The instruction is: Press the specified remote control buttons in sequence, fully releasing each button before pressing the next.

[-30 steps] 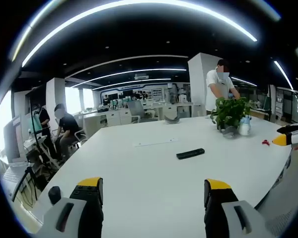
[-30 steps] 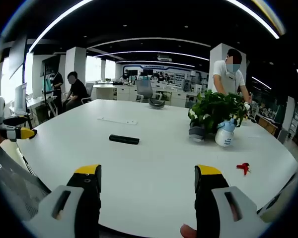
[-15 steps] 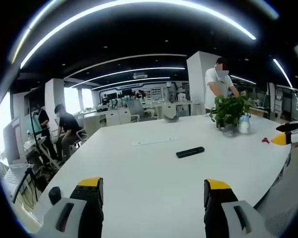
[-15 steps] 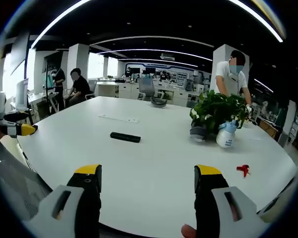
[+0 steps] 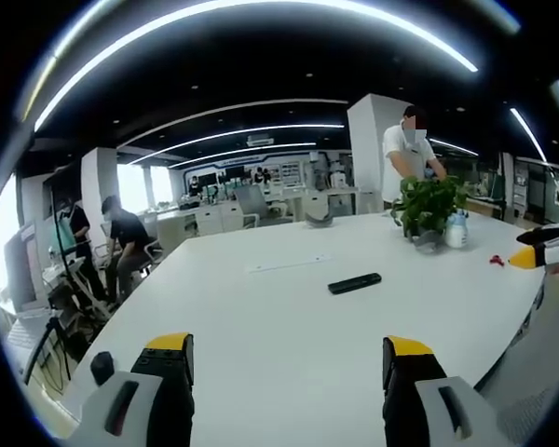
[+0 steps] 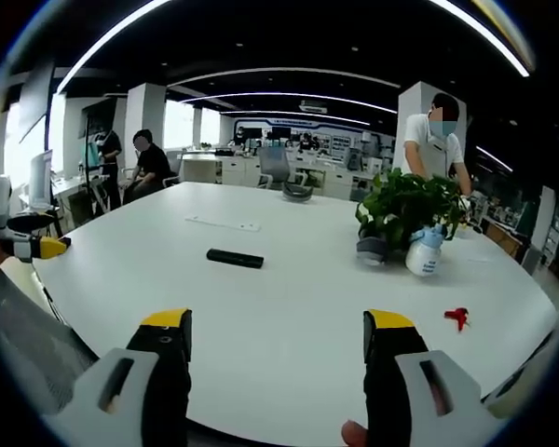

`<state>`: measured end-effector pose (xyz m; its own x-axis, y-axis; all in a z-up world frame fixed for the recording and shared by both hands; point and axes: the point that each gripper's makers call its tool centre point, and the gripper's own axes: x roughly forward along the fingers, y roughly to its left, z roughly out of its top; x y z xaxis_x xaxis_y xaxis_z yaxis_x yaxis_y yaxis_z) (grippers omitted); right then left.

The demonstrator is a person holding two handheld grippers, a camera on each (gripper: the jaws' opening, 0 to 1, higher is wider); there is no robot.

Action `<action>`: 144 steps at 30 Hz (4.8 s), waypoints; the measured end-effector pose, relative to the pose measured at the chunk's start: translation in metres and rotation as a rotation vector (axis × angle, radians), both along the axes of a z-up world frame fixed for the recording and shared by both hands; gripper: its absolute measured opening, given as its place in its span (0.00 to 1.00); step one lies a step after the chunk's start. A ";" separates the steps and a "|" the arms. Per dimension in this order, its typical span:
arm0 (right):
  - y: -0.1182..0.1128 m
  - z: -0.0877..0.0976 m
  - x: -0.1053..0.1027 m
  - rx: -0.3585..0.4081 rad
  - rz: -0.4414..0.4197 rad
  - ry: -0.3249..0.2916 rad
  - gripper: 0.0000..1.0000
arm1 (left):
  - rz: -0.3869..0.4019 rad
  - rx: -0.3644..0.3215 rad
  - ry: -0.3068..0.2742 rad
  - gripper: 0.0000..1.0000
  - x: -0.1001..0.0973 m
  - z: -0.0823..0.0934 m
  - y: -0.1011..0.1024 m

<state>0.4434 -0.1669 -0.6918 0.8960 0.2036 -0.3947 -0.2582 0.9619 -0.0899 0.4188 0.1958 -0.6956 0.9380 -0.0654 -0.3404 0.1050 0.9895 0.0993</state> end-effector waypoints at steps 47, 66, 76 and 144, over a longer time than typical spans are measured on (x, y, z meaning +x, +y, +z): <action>-0.008 -0.005 0.001 0.029 -0.013 0.019 0.70 | -0.204 -0.071 0.100 0.76 0.017 0.008 -0.033; -0.006 -0.003 0.000 0.047 -0.020 0.022 0.68 | -0.435 0.008 -0.211 0.55 0.108 0.086 -0.065; -0.002 -0.005 -0.001 0.053 0.007 0.034 0.66 | -0.427 0.110 -0.066 0.48 0.113 0.088 -0.056; -0.027 -0.021 0.000 0.056 -0.104 0.116 0.61 | -1.005 0.431 0.488 0.39 0.277 -0.043 -0.166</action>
